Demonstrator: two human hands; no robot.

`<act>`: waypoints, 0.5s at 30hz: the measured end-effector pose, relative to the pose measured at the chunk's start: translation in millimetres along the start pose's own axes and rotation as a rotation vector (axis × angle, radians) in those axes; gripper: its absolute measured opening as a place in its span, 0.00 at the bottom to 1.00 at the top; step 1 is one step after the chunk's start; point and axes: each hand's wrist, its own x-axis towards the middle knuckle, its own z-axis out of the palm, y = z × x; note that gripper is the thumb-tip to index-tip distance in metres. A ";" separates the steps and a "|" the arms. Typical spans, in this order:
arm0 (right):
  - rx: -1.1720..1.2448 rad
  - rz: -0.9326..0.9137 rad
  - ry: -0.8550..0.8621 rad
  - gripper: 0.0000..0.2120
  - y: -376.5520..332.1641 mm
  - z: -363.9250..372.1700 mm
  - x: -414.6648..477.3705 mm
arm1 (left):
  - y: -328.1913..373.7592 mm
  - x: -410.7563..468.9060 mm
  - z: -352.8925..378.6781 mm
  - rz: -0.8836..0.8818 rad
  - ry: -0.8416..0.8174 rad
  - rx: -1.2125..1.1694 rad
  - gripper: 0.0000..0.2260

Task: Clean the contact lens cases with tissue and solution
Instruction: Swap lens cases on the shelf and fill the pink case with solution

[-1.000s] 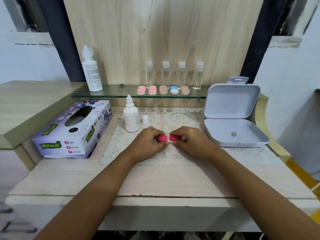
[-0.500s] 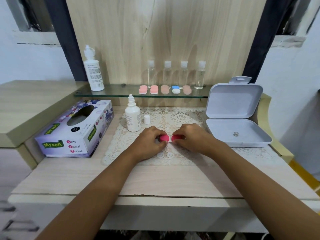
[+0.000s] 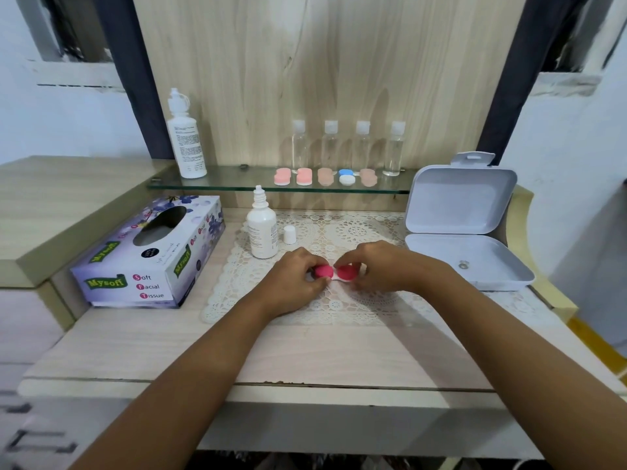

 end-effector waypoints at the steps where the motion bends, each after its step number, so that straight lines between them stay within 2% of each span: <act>1: -0.011 -0.003 0.010 0.15 0.4 0.3 1.0 | 0.0 -0.2 0.0 0.001 0.000 0.008 0.12; 3: -0.010 0.047 0.035 0.14 0.9 3.1 4.5 | 0.2 0.0 -0.2 0.006 0.000 0.022 0.12; 7: -0.006 0.158 0.095 0.21 1.9 11.1 8.2 | 1.0 0.1 -0.6 0.009 -0.001 0.025 0.12; 11: 0.092 0.141 0.050 0.28 5.9 11.3 4.4 | 1.2 0.6 -0.5 0.004 -0.006 0.039 0.13; 13: 0.122 0.098 0.026 0.25 7.7 8.9 2.2 | 1.4 0.4 -0.5 0.002 -0.007 0.035 0.13; 15: 0.112 0.068 0.027 0.18 9.3 9.0 2.7 | 1.4 -0.1 -0.4 0.003 -0.004 0.026 0.12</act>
